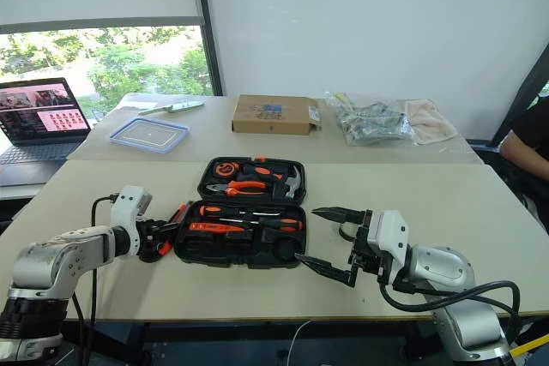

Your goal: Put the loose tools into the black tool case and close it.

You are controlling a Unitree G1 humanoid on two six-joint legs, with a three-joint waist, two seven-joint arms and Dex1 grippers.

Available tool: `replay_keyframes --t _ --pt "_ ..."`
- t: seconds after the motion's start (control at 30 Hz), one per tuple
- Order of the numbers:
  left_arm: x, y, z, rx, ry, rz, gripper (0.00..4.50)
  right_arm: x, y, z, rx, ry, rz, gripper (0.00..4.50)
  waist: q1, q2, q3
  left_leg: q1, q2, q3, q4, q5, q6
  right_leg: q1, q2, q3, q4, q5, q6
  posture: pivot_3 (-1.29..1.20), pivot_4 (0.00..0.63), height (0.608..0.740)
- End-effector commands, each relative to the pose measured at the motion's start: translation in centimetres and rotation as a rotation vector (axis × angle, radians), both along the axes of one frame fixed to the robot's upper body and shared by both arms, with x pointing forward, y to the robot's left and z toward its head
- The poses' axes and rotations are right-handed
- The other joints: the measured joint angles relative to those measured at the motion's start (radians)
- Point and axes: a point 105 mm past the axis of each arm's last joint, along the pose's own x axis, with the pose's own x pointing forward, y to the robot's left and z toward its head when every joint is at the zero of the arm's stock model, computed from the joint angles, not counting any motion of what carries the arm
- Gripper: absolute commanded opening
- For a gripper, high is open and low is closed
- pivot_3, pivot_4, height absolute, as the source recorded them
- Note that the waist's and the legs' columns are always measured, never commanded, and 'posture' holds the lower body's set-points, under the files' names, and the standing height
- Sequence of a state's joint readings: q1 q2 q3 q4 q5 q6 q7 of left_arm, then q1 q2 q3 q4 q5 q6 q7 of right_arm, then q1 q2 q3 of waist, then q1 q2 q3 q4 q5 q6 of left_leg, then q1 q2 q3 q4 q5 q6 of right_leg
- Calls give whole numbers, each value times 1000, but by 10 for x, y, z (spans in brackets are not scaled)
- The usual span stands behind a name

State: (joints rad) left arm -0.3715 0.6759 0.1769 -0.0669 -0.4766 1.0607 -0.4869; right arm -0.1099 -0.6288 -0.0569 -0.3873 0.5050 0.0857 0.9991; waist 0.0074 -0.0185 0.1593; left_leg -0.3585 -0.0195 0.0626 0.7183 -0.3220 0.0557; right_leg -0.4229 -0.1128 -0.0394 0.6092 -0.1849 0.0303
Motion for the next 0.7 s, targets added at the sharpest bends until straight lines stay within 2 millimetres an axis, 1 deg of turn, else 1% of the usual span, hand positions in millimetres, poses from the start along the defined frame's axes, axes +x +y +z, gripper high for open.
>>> replay_keyframes --t 0.03,0.1,0.17,0.23,0.33,0.4,0.47,0.53,0.6,0.67,0.7 --pt "-10 18 -22 63 97 43 1372 -4 4 14 25 -50 22 4500 -4 0 0 1 0 0 -2 0 0 0 0 1 0 0 0 0 150 740" --pt "-10 23 -19 68 84 47 1371 -4 4 14 25 -49 22 4500 -9 0 0 3 0 1 -4 1 -1 0 0 1 0 -1 -2 0 150 740" --pt "-5 29 -5 56 0 35 1371 -4 4 14 25 -47 19 4500 -13 0 0 4 1 1 -6 1 -2 0 0 1 1 -2 -3 0 150 740" --pt "-5 32 12 34 -77 -32 1371 -4 4 13 26 -45 16 4500 -16 0 0 4 1 1 -7 2 -3 -1 0 1 1 -2 -4 0 150 740" --pt "-10 41 26 14 -109 -80 1371 -4 3 13 24 -42 14 4500 -21 -1 1 2 2 1 -7 2 -4 -3 1 0 1 -3 -5 0 150 740" --pt "-14 54 25 13 -85 -78 1371 -4 3 12 23 -41 13 4500 -19 -1 1 1 2 1 -7 2 -4 -4 0 0 1 -3 -5 0 150 740" --pt "-22 68 16 -4 -26 -70 1371 -5 3 12 23 -39 13 4500 -16 -1 1 -1 2 0 -7 2 -3 -6 0 -1 1 -3 -5 0 150 740" --pt "-28 75 9 -15 0 -93 1371 -5 4 11 24 -36 13 4500 -13 -1 1 -4 1 0 -7 2 -3 -8 -1 -2 1 -3 -5 0 150 740" --pt "-30 81 4 14 -3 -102 1371 -5 4 11 24 -33 14 4500 -8 -1 1 -7 1 0 -6 2 -3 -11 -1 -2 1 -3 -5 0 150 740" --pt "-27 85 6 43 -53 -115 1371 -5 4 11 23 -31 14 4500 -7 -1 1 -11 1 0 -6 2 -3 -14 -1 -2 1 -3 -5 0 150 740" --pt "-25 83 10 40 -86 -128 1371 -5 4 11 23 -31 14 4500 -7 -1 1 -11 1 1 -6 2 -3 -15 -1 -2 1 -3 -5 0 150 740"
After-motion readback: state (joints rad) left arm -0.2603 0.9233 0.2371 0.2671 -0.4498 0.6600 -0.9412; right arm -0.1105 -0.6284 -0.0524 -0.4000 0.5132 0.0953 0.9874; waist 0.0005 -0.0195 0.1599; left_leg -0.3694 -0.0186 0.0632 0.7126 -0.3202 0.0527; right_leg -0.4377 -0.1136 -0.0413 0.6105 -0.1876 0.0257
